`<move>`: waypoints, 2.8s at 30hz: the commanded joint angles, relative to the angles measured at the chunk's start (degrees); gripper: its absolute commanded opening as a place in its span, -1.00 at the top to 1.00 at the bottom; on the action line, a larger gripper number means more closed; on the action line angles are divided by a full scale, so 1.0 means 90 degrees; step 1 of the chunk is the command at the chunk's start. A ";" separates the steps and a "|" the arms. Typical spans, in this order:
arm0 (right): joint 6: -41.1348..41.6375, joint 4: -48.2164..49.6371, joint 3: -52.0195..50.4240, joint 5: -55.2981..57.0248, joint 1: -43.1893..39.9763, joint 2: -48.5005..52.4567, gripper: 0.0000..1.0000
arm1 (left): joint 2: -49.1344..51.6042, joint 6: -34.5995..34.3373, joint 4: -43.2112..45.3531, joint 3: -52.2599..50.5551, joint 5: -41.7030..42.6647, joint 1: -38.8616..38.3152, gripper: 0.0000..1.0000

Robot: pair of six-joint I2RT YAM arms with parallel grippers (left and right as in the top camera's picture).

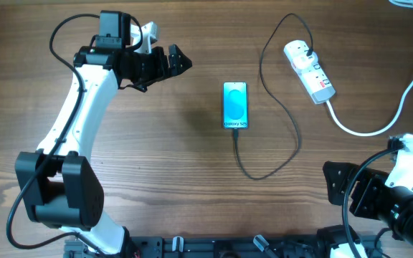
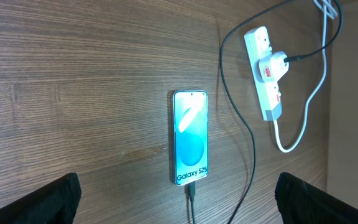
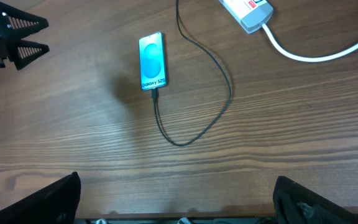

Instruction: Plug charger to phone and switch on socket

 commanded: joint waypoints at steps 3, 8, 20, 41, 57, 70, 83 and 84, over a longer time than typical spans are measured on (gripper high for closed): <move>-0.0053 -0.0017 -0.0022 0.0075 0.0019 -0.0022 -0.99 | 0.0036 0.0153 0.0019 -0.0002 -0.0063 0.0000 -1.00; -0.0085 -0.0005 -0.0022 0.0610 0.0019 -0.0044 -0.99 | 0.0036 0.0153 0.0019 -0.0002 -0.0063 0.0000 -1.00; -0.1940 0.3327 -0.2888 0.0731 0.0007 -0.1926 -0.99 | 0.0036 0.0153 0.0019 -0.0002 -0.0063 0.0000 -1.00; -0.2888 0.9981 -0.9037 -0.0435 -0.0673 -0.4833 -0.99 | 0.0036 0.0153 0.0019 -0.0002 -0.0063 0.0000 -1.00; -0.3104 1.0227 -0.9838 0.0073 -0.0782 -0.5156 -0.99 | 0.0036 0.0153 0.0019 -0.0002 -0.0063 0.0000 -1.00; -0.2681 1.0234 -0.9838 0.0811 -0.0857 -0.5156 -0.99 | 0.0036 0.0153 0.0019 -0.0002 -0.0063 0.0002 -1.00; -0.2871 1.0229 -0.9838 0.0738 -0.0942 -0.5156 -0.99 | 0.0036 0.0153 0.0019 -0.0002 -0.0063 0.0000 -1.00; -0.2873 1.0229 -0.9838 0.0736 -0.0942 -0.5156 -0.99 | 0.0036 0.0153 0.0019 -0.0002 -0.0061 0.0000 -1.00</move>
